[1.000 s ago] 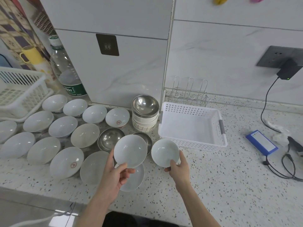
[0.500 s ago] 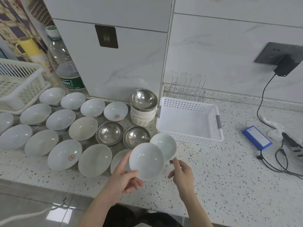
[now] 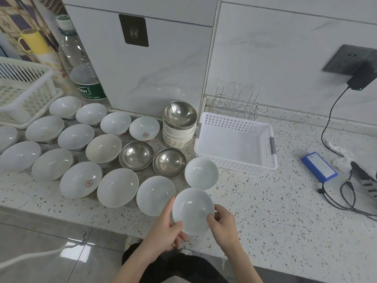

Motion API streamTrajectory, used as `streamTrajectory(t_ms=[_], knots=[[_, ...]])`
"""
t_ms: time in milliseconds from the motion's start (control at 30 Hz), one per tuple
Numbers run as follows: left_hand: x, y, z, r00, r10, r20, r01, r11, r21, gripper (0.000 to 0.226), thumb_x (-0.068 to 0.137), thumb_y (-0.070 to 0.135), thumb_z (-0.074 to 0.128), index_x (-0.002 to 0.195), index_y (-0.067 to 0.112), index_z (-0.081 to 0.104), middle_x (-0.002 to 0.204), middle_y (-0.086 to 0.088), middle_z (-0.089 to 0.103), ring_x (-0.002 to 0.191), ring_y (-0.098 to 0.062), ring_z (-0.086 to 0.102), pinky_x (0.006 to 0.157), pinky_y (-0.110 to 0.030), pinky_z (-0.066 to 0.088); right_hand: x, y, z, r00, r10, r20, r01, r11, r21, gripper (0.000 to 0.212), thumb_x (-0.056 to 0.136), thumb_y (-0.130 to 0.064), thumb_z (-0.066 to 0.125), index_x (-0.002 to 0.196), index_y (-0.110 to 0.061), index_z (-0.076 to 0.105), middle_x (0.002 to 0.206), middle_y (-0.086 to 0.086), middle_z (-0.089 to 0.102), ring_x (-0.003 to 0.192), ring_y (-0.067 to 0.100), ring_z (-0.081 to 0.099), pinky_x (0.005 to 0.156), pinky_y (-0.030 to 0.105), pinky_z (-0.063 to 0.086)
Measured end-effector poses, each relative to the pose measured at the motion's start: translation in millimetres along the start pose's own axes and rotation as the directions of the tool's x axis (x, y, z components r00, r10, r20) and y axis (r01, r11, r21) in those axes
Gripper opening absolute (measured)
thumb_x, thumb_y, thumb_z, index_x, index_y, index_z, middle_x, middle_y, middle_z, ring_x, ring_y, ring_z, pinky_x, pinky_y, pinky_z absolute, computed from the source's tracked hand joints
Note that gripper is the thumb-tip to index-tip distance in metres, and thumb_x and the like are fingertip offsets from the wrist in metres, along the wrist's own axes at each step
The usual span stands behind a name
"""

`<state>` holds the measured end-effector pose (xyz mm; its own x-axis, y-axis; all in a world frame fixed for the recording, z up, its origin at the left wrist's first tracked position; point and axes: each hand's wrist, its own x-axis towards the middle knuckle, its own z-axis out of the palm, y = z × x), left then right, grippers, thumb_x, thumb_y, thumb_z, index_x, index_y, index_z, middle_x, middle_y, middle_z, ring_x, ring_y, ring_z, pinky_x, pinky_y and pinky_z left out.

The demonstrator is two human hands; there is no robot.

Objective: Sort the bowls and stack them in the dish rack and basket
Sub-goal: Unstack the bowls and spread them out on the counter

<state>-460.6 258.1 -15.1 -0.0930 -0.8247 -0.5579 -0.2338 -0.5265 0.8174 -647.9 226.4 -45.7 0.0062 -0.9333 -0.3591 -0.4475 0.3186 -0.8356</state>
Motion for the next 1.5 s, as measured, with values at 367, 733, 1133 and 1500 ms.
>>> streamTrajectory(t_ms=[367,733,1133,1500], knots=[[3,1,7,0.968,0.249,0.013,-0.247,0.951,0.185,0.098,0.060,0.046,0.078,0.121,0.080,0.009,0.131,0.022,0.048,0.117,-0.006,0.057,0.090,-0.027,0.056,0,8,3,1.000,0.016,0.020,-0.015,0.999,-0.040,0.018,0.084,-0.010,0.059,0.082,-0.029,0.061,0.049,-0.007,0.048,0.043,0.001,0.045,0.039,0.013,0.033],[10,2,8,0.962,0.273,-0.013,-0.236,0.854,0.465,0.094,0.071,0.041,0.076,0.137,0.054,0.011,0.108,0.018,0.055,0.087,-0.004,0.063,0.073,-0.022,0.056,8,14,2,0.999,0.017,0.044,-0.014,0.998,-0.061,0.016,0.086,-0.014,0.059,0.097,-0.025,0.063,0.052,-0.005,0.052,0.044,0.002,0.045,0.042,0.014,0.035],[14,5,7,0.973,0.230,-0.016,-0.186,0.825,0.534,0.099,0.070,0.046,0.075,0.144,0.044,0.010,0.115,0.013,0.054,0.095,-0.006,0.061,0.075,-0.028,0.057,11,16,-1,0.992,0.063,0.113,-0.056,0.997,-0.059,0.014,0.087,-0.019,0.058,0.100,-0.024,0.061,0.052,-0.006,0.053,0.042,0.003,0.046,0.042,0.013,0.033],[26,27,-30,0.999,0.044,0.016,-0.044,0.762,0.646,0.098,0.077,0.046,0.071,0.152,0.042,0.009,0.082,0.012,0.057,0.080,-0.006,0.061,0.076,-0.025,0.053,14,-15,-32,0.989,0.143,-0.050,-0.147,0.985,-0.093,0.018,0.091,-0.051,0.052,0.102,-0.038,0.058,0.060,-0.003,0.069,0.060,-0.004,0.064,0.052,0.021,0.043]])
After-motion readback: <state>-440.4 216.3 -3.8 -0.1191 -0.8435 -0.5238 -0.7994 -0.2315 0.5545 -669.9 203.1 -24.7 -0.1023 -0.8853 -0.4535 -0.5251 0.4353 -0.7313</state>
